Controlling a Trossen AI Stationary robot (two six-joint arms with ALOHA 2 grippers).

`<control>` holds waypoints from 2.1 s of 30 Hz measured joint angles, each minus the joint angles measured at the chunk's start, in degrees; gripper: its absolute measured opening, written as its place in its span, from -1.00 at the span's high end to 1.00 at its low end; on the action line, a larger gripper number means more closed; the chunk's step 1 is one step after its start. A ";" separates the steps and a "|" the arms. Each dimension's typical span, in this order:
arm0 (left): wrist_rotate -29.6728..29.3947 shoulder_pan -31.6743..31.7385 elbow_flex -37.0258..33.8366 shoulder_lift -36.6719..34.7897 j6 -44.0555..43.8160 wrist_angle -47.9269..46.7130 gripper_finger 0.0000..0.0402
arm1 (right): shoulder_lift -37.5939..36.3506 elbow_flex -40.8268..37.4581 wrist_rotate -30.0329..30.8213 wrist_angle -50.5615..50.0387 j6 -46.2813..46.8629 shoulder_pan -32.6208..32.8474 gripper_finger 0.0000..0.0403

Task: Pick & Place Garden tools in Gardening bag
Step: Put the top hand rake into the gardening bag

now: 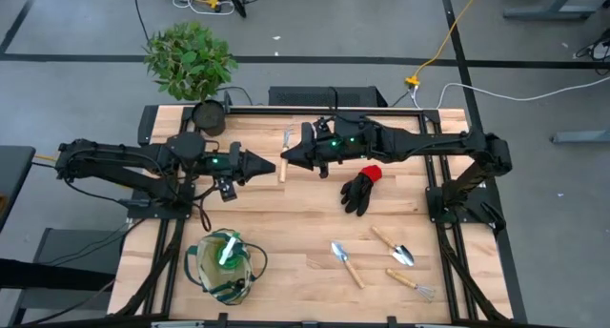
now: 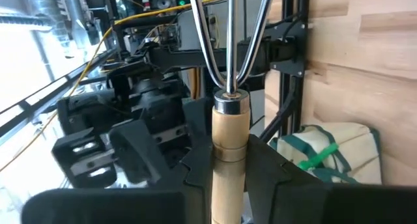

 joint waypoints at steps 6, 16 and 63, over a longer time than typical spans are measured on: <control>0.23 0.00 -0.01 0.00 -0.38 0.01 0.43 | 0.73 0.00 0.05 2.47 -0.14 0.00 0.69; -1.43 0.02 0.04 1.22 -0.93 0.23 0.21 | 0.75 0.00 0.06 2.73 -0.88 -0.02 0.69; -0.17 -1.88 0.06 8.79 -0.72 11.66 0.03 | 0.67 0.00 0.06 3.98 -4.09 -0.02 0.69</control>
